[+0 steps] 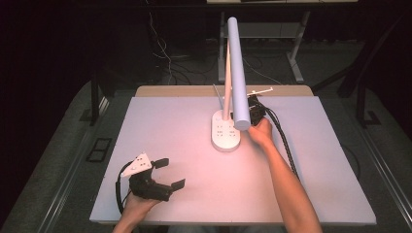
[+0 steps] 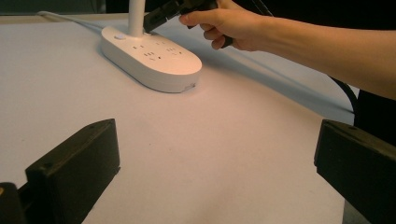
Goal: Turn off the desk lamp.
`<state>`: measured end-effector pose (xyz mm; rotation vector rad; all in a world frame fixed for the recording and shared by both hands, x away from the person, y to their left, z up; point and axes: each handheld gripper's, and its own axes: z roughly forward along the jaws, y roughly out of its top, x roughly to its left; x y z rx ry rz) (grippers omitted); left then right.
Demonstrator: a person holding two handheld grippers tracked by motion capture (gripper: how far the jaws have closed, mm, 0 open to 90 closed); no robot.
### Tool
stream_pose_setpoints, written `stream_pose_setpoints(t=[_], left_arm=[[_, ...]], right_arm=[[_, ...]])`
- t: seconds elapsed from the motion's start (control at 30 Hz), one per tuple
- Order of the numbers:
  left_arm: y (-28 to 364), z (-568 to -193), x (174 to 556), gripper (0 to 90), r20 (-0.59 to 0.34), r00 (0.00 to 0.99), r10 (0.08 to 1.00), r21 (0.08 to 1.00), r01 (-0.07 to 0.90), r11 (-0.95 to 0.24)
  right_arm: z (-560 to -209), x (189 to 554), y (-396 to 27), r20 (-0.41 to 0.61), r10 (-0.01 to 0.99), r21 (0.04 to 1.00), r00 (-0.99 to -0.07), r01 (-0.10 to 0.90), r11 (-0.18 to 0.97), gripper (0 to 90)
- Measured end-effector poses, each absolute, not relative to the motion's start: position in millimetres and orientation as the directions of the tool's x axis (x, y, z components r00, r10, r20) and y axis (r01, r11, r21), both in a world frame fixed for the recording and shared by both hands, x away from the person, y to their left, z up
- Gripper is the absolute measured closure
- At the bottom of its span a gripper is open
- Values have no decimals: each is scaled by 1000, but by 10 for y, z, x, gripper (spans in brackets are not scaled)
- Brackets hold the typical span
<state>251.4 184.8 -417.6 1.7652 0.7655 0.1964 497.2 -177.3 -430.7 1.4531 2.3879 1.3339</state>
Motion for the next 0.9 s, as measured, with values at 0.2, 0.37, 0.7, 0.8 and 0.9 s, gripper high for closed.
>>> stream_pose_setpoints(t=[0.2,0.37,0.7,0.8,0.9], left_arm=[[1842,-4176,2508,0,-245,773,585,907,396,-145],[1837,-4178,2508,0,-241,774,585,907,395,-149],[1843,-4178,2512,0,-243,774,585,907,395,-147],[1842,-4180,2516,0,-241,774,585,906,396,-151],[1839,-4180,2514,0,-239,775,585,906,395,-153]], right_arm=[[-4308,4964,-1766,364,744,685,-560,702,194,900],[-4308,4957,-1743,344,751,692,-563,693,203,900],[-4295,4947,-1729,338,760,687,-555,698,204,900],[-4285,4952,-1732,339,761,686,-553,699,202,900],[-4276,4955,-1741,327,763,686,-557,695,214,900]])
